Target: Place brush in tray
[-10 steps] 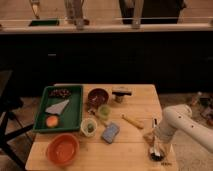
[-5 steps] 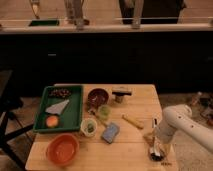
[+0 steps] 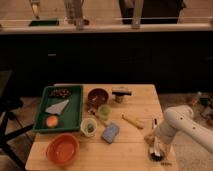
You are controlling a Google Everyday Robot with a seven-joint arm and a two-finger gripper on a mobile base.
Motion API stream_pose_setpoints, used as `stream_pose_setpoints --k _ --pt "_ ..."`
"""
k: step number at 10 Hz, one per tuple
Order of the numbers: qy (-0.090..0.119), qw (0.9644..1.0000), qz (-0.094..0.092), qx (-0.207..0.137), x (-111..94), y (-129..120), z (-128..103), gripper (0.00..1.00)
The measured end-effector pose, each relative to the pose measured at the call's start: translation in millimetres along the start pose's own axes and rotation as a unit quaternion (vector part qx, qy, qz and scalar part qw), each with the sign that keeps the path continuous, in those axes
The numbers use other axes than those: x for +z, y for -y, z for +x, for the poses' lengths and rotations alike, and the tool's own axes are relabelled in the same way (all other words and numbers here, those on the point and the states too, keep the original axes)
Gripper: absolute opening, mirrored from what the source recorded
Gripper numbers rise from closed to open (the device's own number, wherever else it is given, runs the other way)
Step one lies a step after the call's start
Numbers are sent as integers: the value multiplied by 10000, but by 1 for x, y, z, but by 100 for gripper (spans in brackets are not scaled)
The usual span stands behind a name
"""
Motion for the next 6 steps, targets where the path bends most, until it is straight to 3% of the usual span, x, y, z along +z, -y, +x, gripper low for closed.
stream_pose_setpoints --k 6 --pt "-99 9998 104 -102 -8 4 -2 80"
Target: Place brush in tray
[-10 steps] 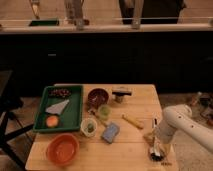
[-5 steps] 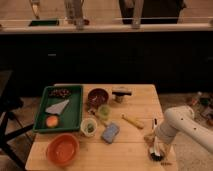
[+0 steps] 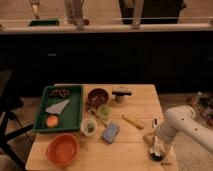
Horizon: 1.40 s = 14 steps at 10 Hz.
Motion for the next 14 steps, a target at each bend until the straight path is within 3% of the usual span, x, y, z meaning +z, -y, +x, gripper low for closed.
stream_pose_setpoints --k 3,10,14 --pt "-6 10000 -13 -38 -2 1 1 73" --pt "106 9996 -84 -235 1 1 -1 4" --pt "148 9990 -75 -416 3 4 -9 0"
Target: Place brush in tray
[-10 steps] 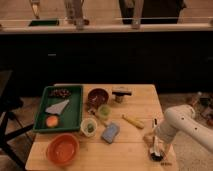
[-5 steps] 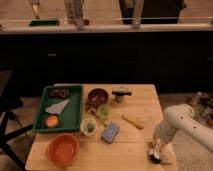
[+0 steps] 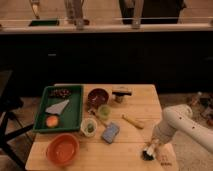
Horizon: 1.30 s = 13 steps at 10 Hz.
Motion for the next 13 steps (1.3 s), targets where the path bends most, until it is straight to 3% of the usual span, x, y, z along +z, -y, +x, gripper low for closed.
stream_pose_setpoints --k 8,13 --pt "-154 9994 239 207 -15 0 -3 0" --pt "-470 9980 390 189 -45 3 -10 0"
